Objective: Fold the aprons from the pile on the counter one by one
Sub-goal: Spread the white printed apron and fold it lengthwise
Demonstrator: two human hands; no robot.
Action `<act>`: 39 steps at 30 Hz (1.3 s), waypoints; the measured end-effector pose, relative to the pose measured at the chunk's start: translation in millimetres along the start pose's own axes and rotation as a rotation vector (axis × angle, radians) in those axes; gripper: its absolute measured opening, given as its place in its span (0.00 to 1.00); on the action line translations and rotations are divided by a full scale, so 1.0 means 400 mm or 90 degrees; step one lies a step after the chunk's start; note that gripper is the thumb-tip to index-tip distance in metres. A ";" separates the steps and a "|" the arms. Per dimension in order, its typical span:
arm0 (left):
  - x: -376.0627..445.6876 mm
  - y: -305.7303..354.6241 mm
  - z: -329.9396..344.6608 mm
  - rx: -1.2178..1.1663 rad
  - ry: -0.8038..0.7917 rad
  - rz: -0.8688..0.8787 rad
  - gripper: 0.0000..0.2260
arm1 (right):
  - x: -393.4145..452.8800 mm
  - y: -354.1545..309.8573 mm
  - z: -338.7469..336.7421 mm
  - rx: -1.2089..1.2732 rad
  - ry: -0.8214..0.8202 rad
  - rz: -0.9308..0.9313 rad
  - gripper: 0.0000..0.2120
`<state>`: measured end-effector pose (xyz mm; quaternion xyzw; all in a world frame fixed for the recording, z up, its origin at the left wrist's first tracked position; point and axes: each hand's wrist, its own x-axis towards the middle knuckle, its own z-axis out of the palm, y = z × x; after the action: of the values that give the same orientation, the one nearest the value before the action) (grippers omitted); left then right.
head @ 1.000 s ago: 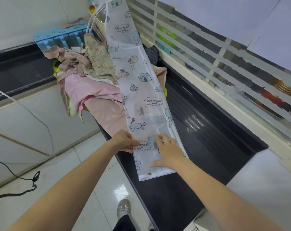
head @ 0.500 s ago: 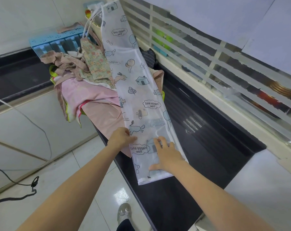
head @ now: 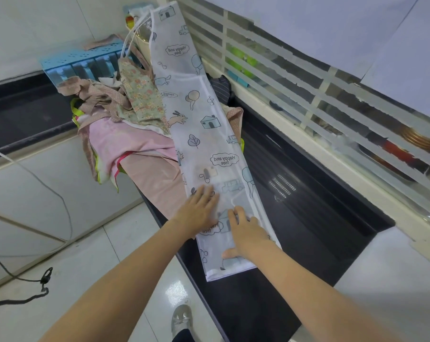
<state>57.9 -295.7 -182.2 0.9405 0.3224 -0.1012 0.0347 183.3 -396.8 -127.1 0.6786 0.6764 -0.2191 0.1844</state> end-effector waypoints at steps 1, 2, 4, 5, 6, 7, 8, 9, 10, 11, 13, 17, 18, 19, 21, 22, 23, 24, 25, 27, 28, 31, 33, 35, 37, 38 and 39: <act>-0.004 -0.008 -0.010 -0.003 -0.042 -0.049 0.34 | 0.004 0.000 0.001 0.006 0.002 0.001 0.52; -0.012 -0.018 -0.016 0.000 -0.098 -0.099 0.39 | 0.005 -0.001 0.003 0.006 0.004 0.001 0.52; -0.026 -0.027 -0.035 -0.047 -0.192 -0.189 0.44 | 0.011 -0.004 0.005 -0.002 -0.008 0.004 0.53; -0.029 -0.030 -0.038 -0.080 -0.196 -0.212 0.45 | 0.015 -0.005 0.003 -0.010 -0.014 0.005 0.53; -0.028 -0.034 -0.036 -0.104 -0.198 -0.220 0.46 | 0.024 -0.007 -0.001 -0.022 -0.014 0.004 0.53; -0.028 -0.033 -0.038 -0.114 -0.203 -0.219 0.46 | 0.034 -0.007 -0.006 -0.036 -0.004 -0.002 0.51; -0.027 -0.032 -0.039 -0.112 -0.208 -0.218 0.46 | 0.047 -0.009 -0.013 -0.044 0.021 -0.015 0.48; -0.024 -0.030 -0.037 -0.105 -0.205 -0.217 0.46 | 0.060 -0.009 -0.022 -0.040 0.051 -0.034 0.45; -0.025 -0.030 -0.037 -0.091 -0.195 -0.218 0.45 | 0.079 -0.009 -0.030 -0.032 0.078 -0.062 0.42; -0.027 -0.030 -0.036 -0.072 -0.185 -0.216 0.45 | 0.096 -0.009 -0.038 -0.021 0.091 -0.085 0.40; -0.033 -0.029 -0.028 -0.045 -0.171 -0.216 0.46 | 0.126 0.005 -0.049 -0.001 0.072 -0.103 0.35; -0.043 -0.034 0.000 -0.032 -0.143 -0.232 0.47 | 0.174 0.082 -0.034 0.046 0.038 -0.016 0.26; -0.044 -0.034 0.003 -0.029 -0.142 -0.233 0.47 | 0.174 0.096 -0.033 0.051 0.049 0.032 0.26; -0.046 -0.037 0.004 -0.031 -0.144 -0.232 0.47 | 0.173 0.100 -0.029 0.033 0.059 0.068 0.26; -0.053 -0.040 -0.001 -0.042 -0.148 -0.231 0.47 | 0.156 0.085 -0.017 -0.075 0.115 0.030 0.30; -0.055 -0.039 0.001 -0.038 -0.145 -0.236 0.46 | 0.143 0.078 -0.008 -0.146 0.157 -0.049 0.33; -0.056 -0.038 0.004 -0.027 -0.140 -0.242 0.46 | 0.127 0.077 -0.001 -0.196 0.179 -0.125 0.34; -0.058 -0.034 0.002 -0.031 -0.133 -0.253 0.46 | 0.108 0.083 0.006 -0.240 0.184 -0.174 0.34; -0.062 -0.029 0.003 -0.044 -0.127 -0.271 0.46 | 0.091 0.099 0.018 -0.263 0.182 -0.196 0.36; -0.071 -0.019 0.006 -0.043 -0.075 -0.287 0.44 | 0.052 0.149 0.041 -0.247 0.141 -0.164 0.42; -0.079 -0.015 0.006 -0.023 -0.023 -0.269 0.42 | 0.032 0.168 0.046 -0.264 0.104 -0.137 0.44; -0.119 -0.004 0.045 0.054 0.124 -0.110 0.22 | -0.007 0.225 0.039 -0.295 0.070 -0.135 0.47; -0.153 0.004 0.060 0.059 0.200 -0.024 0.23 | -0.028 0.251 0.035 -0.324 0.077 -0.149 0.48; -0.176 -0.006 0.058 0.028 0.192 0.030 0.28 | -0.037 0.266 0.039 -0.360 0.138 -0.206 0.51; -0.177 -0.019 0.057 0.017 0.189 0.055 0.30 | -0.047 0.281 0.063 -0.321 0.170 -0.282 0.45; -0.173 -0.025 0.057 0.012 0.188 0.056 0.30 | -0.053 0.282 0.074 -0.312 0.184 -0.314 0.40; -0.170 -0.028 0.058 0.002 0.189 0.056 0.29 | -0.058 0.280 0.086 -0.293 0.194 -0.341 0.36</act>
<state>-5.2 -330.6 -190.6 0.9583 0.2826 0.0399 -0.0107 293.9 -436.9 -148.4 0.4435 0.8809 0.0017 0.1656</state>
